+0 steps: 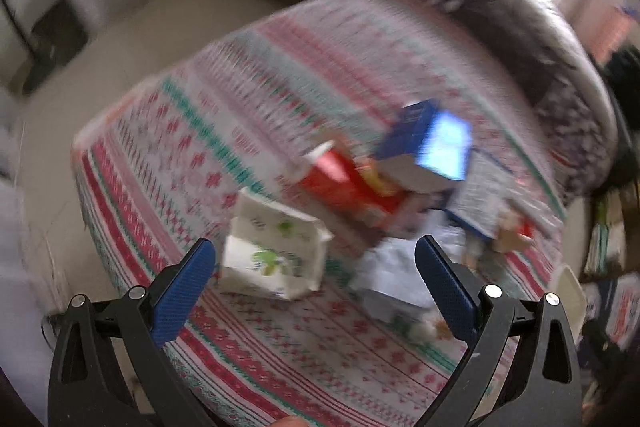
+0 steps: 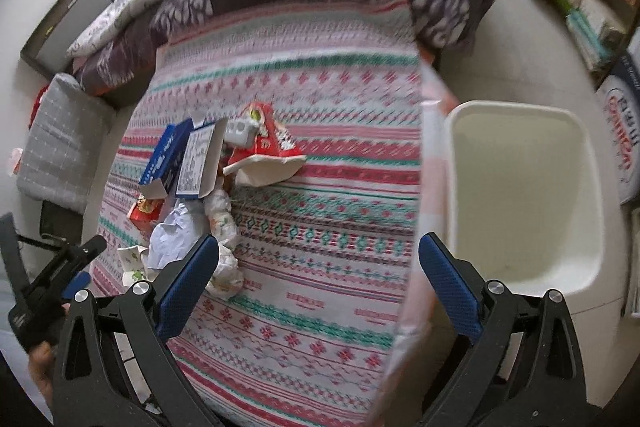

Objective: Collect trash
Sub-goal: 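Grasp the crumpled white plastic bag with the left tool while the right tool grasps the wrapped bottle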

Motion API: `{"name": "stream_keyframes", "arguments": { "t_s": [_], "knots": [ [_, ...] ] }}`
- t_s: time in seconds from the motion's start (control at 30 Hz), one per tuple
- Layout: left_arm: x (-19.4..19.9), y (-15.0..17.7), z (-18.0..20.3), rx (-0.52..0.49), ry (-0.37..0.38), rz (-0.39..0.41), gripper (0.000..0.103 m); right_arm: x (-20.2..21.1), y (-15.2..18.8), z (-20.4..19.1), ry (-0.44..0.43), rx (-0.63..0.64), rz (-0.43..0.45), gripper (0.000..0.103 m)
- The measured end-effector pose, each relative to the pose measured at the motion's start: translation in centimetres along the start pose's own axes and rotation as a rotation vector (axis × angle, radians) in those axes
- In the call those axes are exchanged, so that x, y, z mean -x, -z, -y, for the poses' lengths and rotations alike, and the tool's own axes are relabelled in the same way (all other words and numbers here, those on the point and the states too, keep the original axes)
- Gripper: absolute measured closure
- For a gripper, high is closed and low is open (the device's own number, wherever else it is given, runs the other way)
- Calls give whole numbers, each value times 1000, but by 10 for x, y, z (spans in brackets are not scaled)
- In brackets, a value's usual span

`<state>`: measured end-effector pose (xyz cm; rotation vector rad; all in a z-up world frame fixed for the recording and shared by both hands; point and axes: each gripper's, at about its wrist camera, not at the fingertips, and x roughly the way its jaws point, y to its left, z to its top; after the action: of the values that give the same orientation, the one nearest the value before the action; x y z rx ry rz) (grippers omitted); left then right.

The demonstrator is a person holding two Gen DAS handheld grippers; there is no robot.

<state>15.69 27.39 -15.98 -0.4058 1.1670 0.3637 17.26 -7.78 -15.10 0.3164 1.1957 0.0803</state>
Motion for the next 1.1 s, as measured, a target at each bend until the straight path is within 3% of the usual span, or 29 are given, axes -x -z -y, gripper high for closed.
{"name": "stream_keyframes", "arguments": {
  "t_s": [0.1,0.23,0.37,0.6,0.63,0.73,0.87,1.1],
  "knots": [
    [-16,-4,3,-40,52,-68,6,-27,-7,-1,-23,-31,-51,7],
    [-35,2,41,-178,128,-163,6,-53,-9,10,-33,-97,-100,7],
    [-51,8,74,-256,133,-205,6,-69,-12,26,-96,-197,-168,7],
    [-77,16,100,-335,41,-251,6,-81,-12,39,-132,-285,-228,7],
    [-81,19,101,-342,38,-257,7,-82,-10,35,-150,-284,-241,7],
    [-88,26,104,-362,68,-282,31,-81,-6,20,-169,-247,-253,7],
    [-73,28,102,-359,99,-234,41,-80,-4,2,-175,-204,-260,7],
    [-25,13,66,-298,204,-129,41,-86,6,-22,-162,-137,-268,7]
  ]
}}
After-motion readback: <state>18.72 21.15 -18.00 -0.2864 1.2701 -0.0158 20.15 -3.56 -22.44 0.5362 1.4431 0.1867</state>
